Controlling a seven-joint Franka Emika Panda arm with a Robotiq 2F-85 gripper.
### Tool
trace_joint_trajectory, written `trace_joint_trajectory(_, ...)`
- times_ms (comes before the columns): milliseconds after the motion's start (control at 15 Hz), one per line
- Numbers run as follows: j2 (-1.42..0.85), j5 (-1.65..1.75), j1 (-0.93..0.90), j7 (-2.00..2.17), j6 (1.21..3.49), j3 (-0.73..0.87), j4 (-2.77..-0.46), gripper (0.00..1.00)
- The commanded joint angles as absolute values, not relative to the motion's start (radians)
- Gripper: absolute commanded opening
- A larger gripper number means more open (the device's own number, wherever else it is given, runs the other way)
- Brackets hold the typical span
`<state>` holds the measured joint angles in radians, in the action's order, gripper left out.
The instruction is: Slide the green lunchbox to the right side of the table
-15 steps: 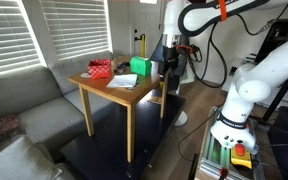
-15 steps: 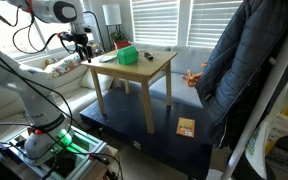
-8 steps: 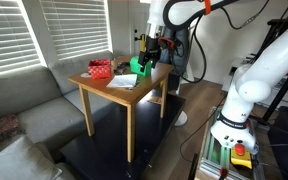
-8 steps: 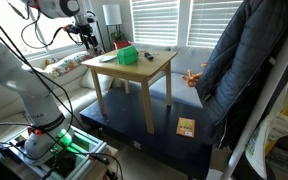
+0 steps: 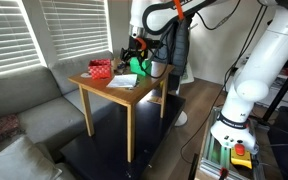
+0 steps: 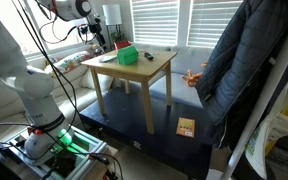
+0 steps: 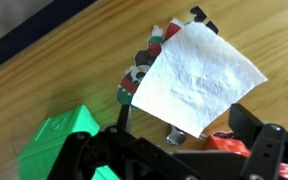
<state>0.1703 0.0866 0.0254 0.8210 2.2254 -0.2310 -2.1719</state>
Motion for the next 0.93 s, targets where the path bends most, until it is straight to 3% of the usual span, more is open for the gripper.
trace_joint_trajectory(0, 0.075, 0.179, 0.015, 1.044, 2.132, -0.215, -2.053, 1.0)
trace_joint_trajectory(467, 0.11, 0.141, -0.02, 0.945, 2.187, -0.179, -2.115, 1.0)
trace_joint_trajectory(867, 0.005, 0.159, -0.005, 1.261, 2.118, -0.146, -2.0, 1.0)
